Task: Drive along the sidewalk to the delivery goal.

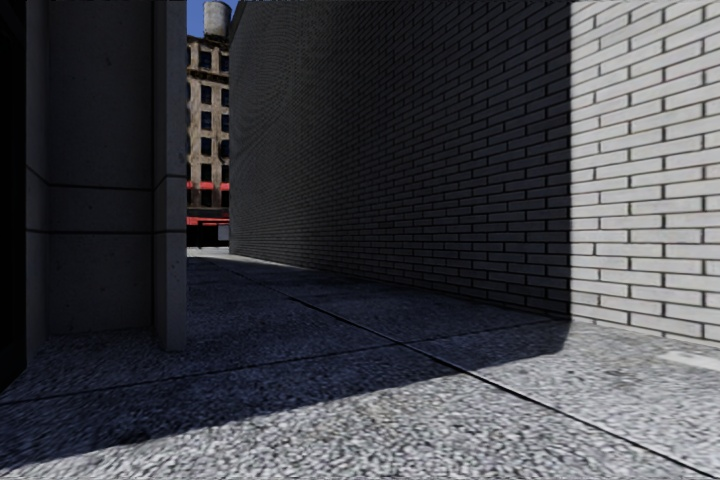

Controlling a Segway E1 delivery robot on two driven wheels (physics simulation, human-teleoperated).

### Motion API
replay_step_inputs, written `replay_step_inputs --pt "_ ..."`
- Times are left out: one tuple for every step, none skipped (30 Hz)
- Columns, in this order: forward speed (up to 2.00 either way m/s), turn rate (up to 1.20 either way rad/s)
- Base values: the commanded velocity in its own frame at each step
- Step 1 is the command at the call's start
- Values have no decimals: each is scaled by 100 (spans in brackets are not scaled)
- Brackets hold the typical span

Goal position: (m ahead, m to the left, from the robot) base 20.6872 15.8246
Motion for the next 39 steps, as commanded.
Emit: replay_step_inputs --pt "118 -45" --pt "118 -45" --pt "118 0" --pt "118 0" --pt "119 0" --pt "119 0" --pt "122 0" --pt "125 0" --pt "126 0" --pt "126 0" --pt "126 0" --pt "126 9" --pt "126 36" --pt "126 36" --pt "126 51" --pt "126 54" --pt "126 55" --pt "126 55" --pt "126 55" --pt "126 55" --pt "126 55" --pt "126 55" --pt "126 55" --pt "127 55" --pt "127 55" --pt "127 55" --pt "127 55" --pt "127 55" --pt "127 55" --pt "127 44" --pt "127 19" --pt "127 8" --pt "127 8" --pt "127 0" --pt "127 0" --pt "127 0" --pt "129 0" --pt "129 0" --pt "135 0"
